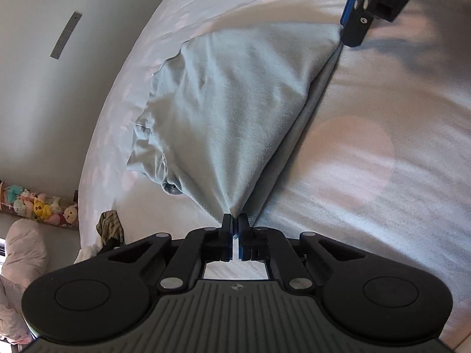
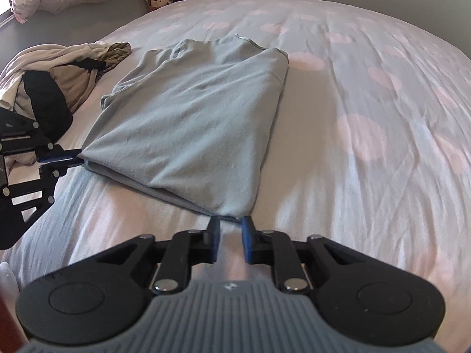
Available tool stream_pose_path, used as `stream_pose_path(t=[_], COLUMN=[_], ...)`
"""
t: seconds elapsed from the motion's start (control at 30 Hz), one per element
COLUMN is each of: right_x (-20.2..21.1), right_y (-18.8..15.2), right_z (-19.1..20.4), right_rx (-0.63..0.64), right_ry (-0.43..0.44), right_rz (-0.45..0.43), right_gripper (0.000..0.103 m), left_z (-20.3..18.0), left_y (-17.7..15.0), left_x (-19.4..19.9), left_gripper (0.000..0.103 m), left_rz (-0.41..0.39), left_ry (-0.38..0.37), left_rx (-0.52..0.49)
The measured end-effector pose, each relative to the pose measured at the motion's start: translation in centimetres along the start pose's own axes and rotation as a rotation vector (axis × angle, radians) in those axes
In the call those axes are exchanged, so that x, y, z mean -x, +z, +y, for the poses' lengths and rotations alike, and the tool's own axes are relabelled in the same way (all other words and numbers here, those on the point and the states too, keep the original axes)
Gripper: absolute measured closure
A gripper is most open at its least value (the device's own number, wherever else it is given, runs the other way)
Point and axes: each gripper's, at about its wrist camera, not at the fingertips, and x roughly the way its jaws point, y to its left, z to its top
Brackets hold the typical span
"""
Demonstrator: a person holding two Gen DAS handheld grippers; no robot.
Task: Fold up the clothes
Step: 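Move both grippers to the folded shirt's edges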
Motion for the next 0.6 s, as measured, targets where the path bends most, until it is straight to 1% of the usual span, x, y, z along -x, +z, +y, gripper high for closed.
stream_pose_path(t=[0.07, 0.17, 0.23, 0.27, 0.33, 0.37, 0.43, 0.47, 0.5, 0.53, 0.57, 0.6], right_x=[0.0, 0.1, 0.5, 0.7, 1.4, 1.7, 2.2, 2.2, 2.2, 2.2, 2.1, 2.0], right_y=[0.0, 0.0, 0.0, 0.0, 0.0, 0.0, 0.0, 0.0, 0.0, 0.1, 0.1, 0.2], right_z=[-0.3, -1.0, -1.7, -2.0, -2.8, -3.1, -3.6, -3.5, -3.3, -3.2, -2.5, -1.8], right_rx=[-0.012, -0.047, -0.086, -0.105, -0.158, -0.178, -0.216, -0.209, -0.2, -0.191, -0.151, -0.11], right_ry=[0.0, 0.002, 0.009, 0.013, 0.028, 0.038, 0.057, 0.058, 0.058, 0.059, 0.051, 0.043], right_rz=[0.006, 0.015, 0.003, -0.002, -0.033, -0.047, -0.076, -0.079, -0.081, -0.083, -0.08, -0.077], right_gripper=[0.095, 0.095, 0.094, 0.09, 0.088, 0.086, 0.079, 0.075, 0.073, 0.072, 0.07, 0.065], left_z=[-0.4, -0.6, -0.6, -0.6, -0.5, -0.4, -0.2, -0.1, -0.4, -0.6, -0.9, -1.2], left_y=[-0.1, -0.1, -0.1, -0.3, -0.6, -0.8, -1.1, -1.0, -0.9, -0.8, -0.8, -0.7], left_x=[-0.3, -0.5, -0.4, -0.4, -0.4, -0.2, 0.6, 1.1, 1.3, 1.6, 1.9, 2.1], left_gripper=[0.102, 0.102, 0.102, 0.102, 0.102, 0.101, 0.099, 0.093, 0.081, 0.075, 0.061, 0.051], left_rz=[0.018, 0.037, 0.056, 0.07, 0.091, 0.09, 0.061, 0.039, 0.021, 0.003, -0.015, -0.032], left_ry=[-0.014, -0.036, -0.043, -0.051, -0.056, -0.052, -0.035, -0.02, -0.01, 0.0, 0.01, 0.02], left_rx=[-0.014, -0.012, -0.008, -0.004, 0.007, 0.014, 0.029, 0.027, 0.009, -0.009, -0.027, -0.045])
